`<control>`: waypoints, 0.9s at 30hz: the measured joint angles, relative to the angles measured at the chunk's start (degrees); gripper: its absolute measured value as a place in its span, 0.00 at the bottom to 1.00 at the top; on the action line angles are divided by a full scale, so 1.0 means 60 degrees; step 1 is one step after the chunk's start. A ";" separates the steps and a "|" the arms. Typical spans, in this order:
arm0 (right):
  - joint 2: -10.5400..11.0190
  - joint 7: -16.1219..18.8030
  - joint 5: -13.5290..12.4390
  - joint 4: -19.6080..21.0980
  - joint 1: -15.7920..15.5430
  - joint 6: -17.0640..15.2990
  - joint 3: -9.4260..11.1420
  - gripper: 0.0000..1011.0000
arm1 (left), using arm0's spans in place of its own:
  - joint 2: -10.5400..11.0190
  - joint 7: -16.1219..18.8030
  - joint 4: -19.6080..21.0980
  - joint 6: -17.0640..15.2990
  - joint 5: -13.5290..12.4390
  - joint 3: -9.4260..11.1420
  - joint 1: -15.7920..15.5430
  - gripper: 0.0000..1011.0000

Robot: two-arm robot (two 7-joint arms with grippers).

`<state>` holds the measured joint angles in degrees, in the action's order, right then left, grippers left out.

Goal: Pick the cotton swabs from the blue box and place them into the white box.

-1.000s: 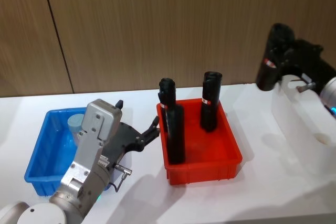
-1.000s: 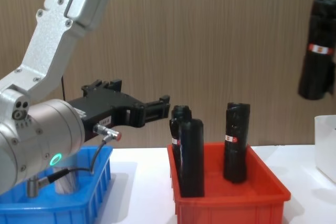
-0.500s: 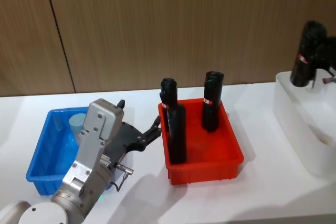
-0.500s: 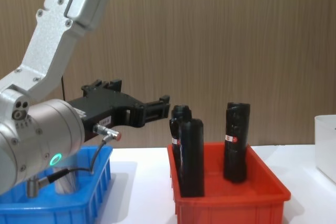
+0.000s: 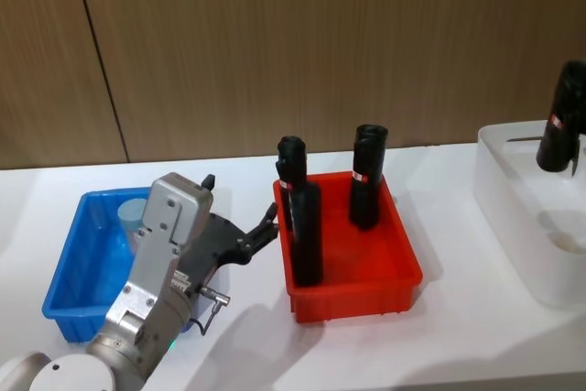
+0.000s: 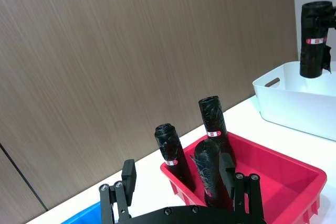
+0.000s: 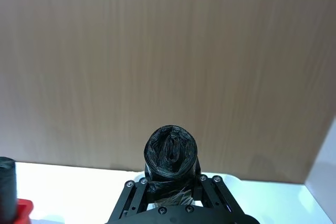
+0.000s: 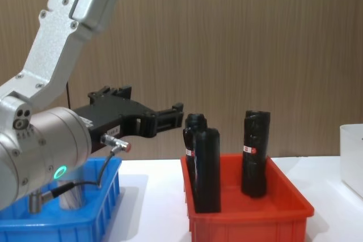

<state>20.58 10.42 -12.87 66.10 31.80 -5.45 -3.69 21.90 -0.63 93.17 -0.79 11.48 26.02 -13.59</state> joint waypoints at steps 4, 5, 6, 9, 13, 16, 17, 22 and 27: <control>-0.0004 -0.0049 -0.0057 -0.0632 0.0215 0.0119 0.0052 0.34 | 0.0000 0.0000 0.0001 0.0000 0.0000 0.0000 0.0000 0.99; -0.0005 -0.0055 -0.0061 -0.0715 0.0242 0.0136 0.0057 0.34 | 0.0000 0.0001 0.0001 0.0000 0.0000 0.0000 0.0000 0.99; -0.0006 -0.0061 -0.0069 -0.0878 0.0295 0.0173 0.0069 0.37 | 0.0000 0.0001 0.0001 0.0000 0.0000 0.0001 0.0000 0.99; -0.0008 -0.0065 -0.0112 -0.1152 0.0386 0.0259 0.0097 0.46 | -0.0001 0.0000 0.0001 0.0000 0.0000 0.0000 0.0000 0.99; -0.0010 -0.0064 -0.0139 -0.1437 0.0472 0.0349 0.0129 0.57 | -0.0001 0.0000 0.0001 0.0000 0.0000 0.0001 0.0000 0.99; -0.0009 -0.0059 -0.0163 -0.1590 0.0513 0.0415 0.0145 0.67 | 0.0000 0.0000 0.0001 0.0000 0.0000 0.0000 0.0000 0.99; -0.0010 -0.0053 -0.0172 -0.1623 0.0520 0.0425 0.0151 0.68 | 0.0000 0.0000 0.0001 0.0000 0.0000 0.0000 0.0000 0.99; -0.0006 -0.0004 -0.0205 -0.1719 0.0536 0.0484 0.0175 0.85 | 0.0000 0.0000 0.0000 0.0000 0.0000 0.0000 0.0000 0.99; -0.0002 0.0031 -0.0216 -0.1780 0.0540 0.0516 0.0196 0.97 | 0.0000 0.0000 0.0001 0.0000 0.0000 0.0000 0.0000 0.99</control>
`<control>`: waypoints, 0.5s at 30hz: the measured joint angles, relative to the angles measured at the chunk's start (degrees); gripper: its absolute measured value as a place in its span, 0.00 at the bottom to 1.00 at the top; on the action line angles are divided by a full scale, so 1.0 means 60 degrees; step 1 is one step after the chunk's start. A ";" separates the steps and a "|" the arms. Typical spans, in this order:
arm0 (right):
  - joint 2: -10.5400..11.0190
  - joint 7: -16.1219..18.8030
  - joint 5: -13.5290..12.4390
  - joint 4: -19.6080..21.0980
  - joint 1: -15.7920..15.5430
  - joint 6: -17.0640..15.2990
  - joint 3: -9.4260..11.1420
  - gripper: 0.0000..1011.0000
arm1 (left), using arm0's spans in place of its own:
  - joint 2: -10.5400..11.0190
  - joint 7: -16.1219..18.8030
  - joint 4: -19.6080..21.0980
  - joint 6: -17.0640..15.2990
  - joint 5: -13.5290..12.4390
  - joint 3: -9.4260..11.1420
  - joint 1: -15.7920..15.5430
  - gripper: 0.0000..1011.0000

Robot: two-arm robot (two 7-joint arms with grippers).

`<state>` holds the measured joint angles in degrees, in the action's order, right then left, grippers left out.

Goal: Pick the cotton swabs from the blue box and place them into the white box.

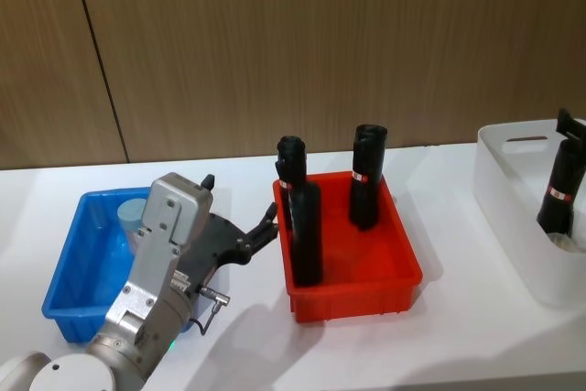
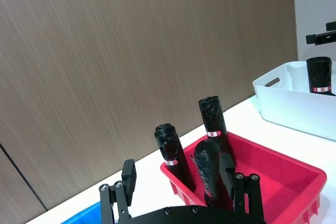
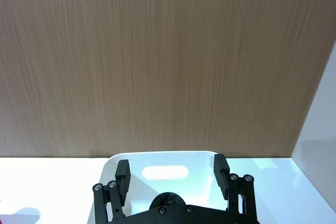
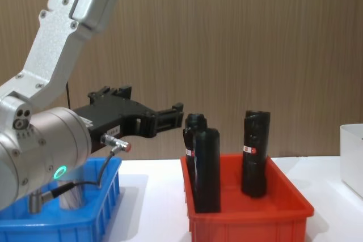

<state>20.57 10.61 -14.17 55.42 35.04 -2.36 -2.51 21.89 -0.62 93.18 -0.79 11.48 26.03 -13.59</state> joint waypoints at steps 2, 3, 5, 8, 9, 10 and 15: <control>0.0002 0.0018 -0.0004 -0.0022 0.0001 0.0013 0.0006 0.99 | 0.0000 0.0000 0.0000 0.0000 0.0000 0.0000 0.0000 0.99; 0.0002 0.0023 -0.0006 -0.0028 0.0001 0.0016 0.0008 0.99 | 0.0000 0.0000 0.0000 0.0000 0.0000 0.0000 0.0000 0.99; 0.0005 0.0029 -0.0013 -0.0041 0.0001 0.0024 0.0012 0.99 | 0.0000 0.0000 0.0000 0.0000 0.0000 0.0000 0.0000 0.99; 0.0008 0.0036 -0.0024 -0.0060 0.0001 0.0035 0.0016 0.99 | -0.0001 0.0000 0.0000 0.0000 0.0000 0.0000 0.0000 0.99; 0.0008 0.0038 -0.0026 -0.0063 0.0001 0.0037 0.0017 0.99 | 0.0000 0.0000 0.0000 0.0000 0.0000 0.0000 0.0000 0.99; 0.0009 0.0039 -0.0027 -0.0066 0.0001 0.0039 0.0017 0.99 | 0.0000 0.0000 0.0000 0.0000 0.0000 0.0000 0.0000 0.99; 0.0011 0.0049 -0.0037 -0.0085 0.0001 0.0048 0.0023 0.99 | -0.0001 0.0000 0.0000 0.0000 0.0000 0.0000 0.0000 0.99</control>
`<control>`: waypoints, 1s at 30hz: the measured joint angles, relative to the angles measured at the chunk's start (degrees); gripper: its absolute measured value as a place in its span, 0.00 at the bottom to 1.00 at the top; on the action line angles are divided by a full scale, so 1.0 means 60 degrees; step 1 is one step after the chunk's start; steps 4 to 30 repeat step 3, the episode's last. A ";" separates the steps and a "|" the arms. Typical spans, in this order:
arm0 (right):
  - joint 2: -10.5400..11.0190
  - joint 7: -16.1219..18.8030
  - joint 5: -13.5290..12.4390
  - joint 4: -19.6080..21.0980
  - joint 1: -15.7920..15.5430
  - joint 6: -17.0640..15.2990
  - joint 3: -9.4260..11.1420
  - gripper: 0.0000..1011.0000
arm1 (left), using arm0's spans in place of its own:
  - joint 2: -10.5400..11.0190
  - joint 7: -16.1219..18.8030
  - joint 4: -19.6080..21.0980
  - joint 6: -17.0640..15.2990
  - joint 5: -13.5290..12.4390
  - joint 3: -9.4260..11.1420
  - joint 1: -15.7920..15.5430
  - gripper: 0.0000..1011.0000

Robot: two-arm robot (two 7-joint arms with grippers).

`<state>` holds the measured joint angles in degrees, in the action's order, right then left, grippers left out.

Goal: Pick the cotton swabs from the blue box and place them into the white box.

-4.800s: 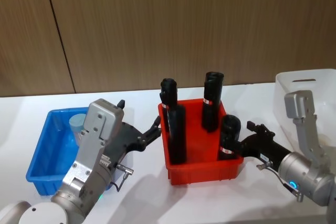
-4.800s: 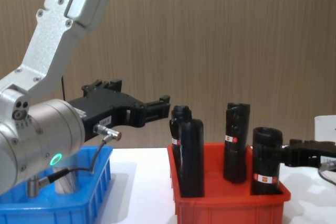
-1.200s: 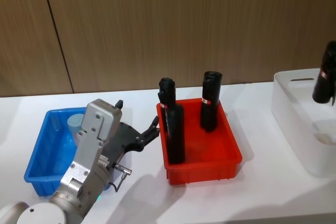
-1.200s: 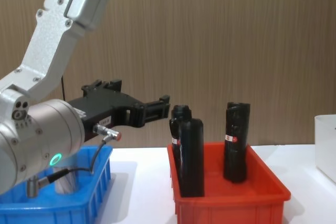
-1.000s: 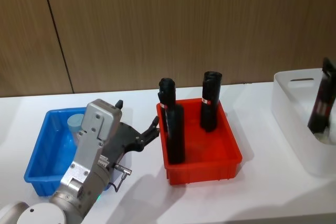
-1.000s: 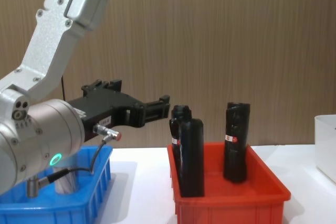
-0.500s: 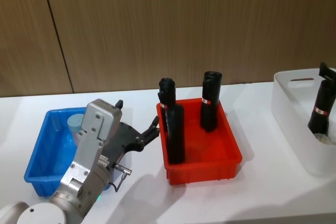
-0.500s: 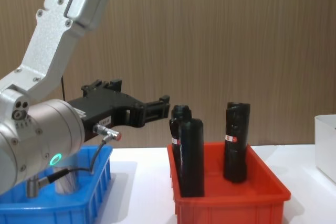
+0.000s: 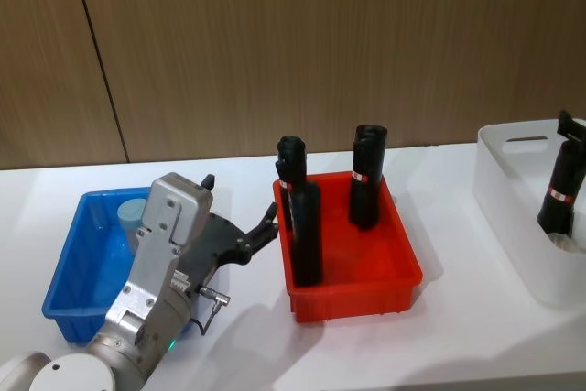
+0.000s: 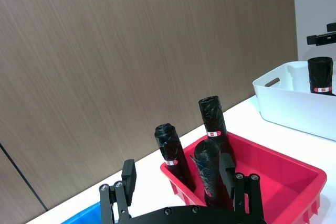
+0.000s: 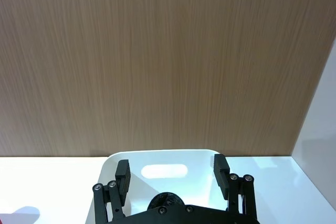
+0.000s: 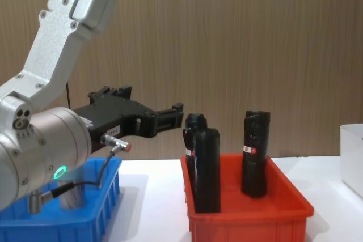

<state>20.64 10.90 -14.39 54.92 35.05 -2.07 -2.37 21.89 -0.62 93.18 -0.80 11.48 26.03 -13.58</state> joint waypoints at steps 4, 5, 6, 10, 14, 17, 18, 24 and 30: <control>0.0000 0.0003 -0.0003 -0.0008 0.0000 0.0003 0.0003 0.99 | 0.0001 0.0000 0.0000 0.0000 0.0000 0.0000 0.0000 0.99; 0.0000 0.0003 -0.0003 -0.0008 0.0000 0.0003 0.0003 0.99 | 0.0001 0.0000 0.0000 0.0000 0.0000 0.0000 0.0000 0.99; 0.0000 0.0003 -0.0003 -0.0008 0.0000 0.0003 0.0003 0.99 | 0.0001 0.0000 0.0000 0.0000 0.0000 0.0000 0.0000 0.99; 0.0000 0.0003 -0.0003 -0.0008 0.0000 0.0003 0.0003 0.99 | 0.0001 0.0000 0.0000 0.0000 0.0000 0.0000 0.0000 0.99; 0.0000 0.0003 -0.0003 -0.0008 0.0000 0.0003 0.0003 0.99 | 0.0001 0.0000 0.0000 0.0000 0.0000 0.0000 0.0000 0.99; 0.0000 0.0003 -0.0003 -0.0008 0.0000 0.0003 0.0003 0.99 | 0.0001 0.0000 0.0000 0.0000 0.0000 0.0000 0.0000 0.99; 0.0000 0.0003 -0.0003 -0.0008 0.0000 0.0003 0.0003 0.99 | 0.0001 0.0000 0.0000 0.0000 0.0000 0.0000 0.0000 0.99; 0.0000 0.0003 -0.0003 -0.0008 0.0000 0.0003 0.0003 0.99 | 0.0001 0.0000 0.0000 0.0000 0.0000 0.0000 0.0000 0.99; 0.0000 0.0003 -0.0003 -0.0008 0.0000 0.0003 0.0003 0.99 | 0.0001 0.0000 0.0000 0.0000 0.0000 0.0000 0.0000 0.99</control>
